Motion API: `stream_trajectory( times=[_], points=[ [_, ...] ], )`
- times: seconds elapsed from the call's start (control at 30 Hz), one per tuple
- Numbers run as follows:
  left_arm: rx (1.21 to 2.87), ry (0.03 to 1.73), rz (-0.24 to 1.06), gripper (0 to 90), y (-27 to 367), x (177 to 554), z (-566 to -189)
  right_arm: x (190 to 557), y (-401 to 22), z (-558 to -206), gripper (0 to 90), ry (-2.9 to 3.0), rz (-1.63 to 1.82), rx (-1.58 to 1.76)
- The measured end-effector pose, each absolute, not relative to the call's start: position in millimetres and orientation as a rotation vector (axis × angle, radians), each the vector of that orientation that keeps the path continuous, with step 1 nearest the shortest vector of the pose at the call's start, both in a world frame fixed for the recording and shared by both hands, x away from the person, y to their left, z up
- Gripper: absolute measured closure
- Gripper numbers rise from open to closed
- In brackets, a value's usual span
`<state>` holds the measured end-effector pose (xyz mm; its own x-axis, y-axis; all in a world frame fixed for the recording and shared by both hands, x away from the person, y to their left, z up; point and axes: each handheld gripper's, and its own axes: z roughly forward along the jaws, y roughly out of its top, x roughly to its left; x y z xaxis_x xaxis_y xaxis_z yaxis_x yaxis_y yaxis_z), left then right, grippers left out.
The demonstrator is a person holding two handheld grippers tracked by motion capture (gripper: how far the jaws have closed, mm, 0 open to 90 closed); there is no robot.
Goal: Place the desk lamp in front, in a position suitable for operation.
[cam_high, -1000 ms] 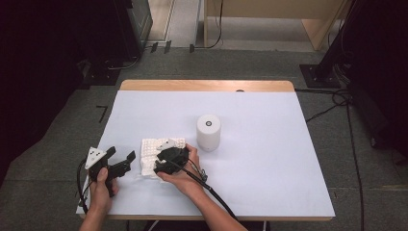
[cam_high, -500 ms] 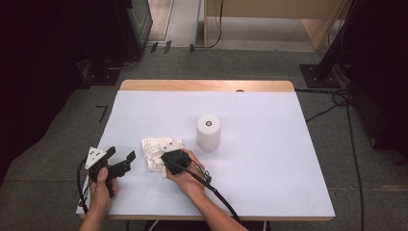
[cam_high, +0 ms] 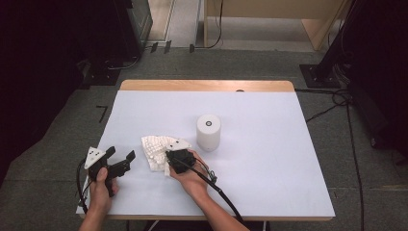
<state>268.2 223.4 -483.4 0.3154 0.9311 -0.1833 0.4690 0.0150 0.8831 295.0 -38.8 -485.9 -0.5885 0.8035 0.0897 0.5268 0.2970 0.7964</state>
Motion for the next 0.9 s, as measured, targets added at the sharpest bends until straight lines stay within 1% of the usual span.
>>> stream_trajectory(
  times=[0.03,0.13,0.2,0.27,0.3,0.5,0.9],
  points=[
    [1.610,1.301,0.598,13.5,223,268,-483,293,-42,-479,82.7,2.234,1.235,1.196],
    [1.610,1.301,0.602,13.5,223,268,-483,290,-45,-470,82.6,2.215,1.252,1.173],
    [1.606,1.303,0.606,13.5,223,268,-483,284,-49,-455,82.6,2.187,1.282,1.137],
    [1.605,1.303,0.610,13.5,223,268,-483,283,-50,-450,82.6,2.174,1.295,1.125],
    [1.598,1.305,0.612,13.5,223,267,-483,280,-53,-441,82.6,2.154,1.320,1.118],
    [1.595,1.305,0.612,13.5,222,268,-483,271,-61,-415,82.6,2.054,1.370,1.062],
    [1.605,1.306,0.616,13.5,222,268,-483,255,-82,-385,82.5,1.806,1.514,0.920]
  ],
)
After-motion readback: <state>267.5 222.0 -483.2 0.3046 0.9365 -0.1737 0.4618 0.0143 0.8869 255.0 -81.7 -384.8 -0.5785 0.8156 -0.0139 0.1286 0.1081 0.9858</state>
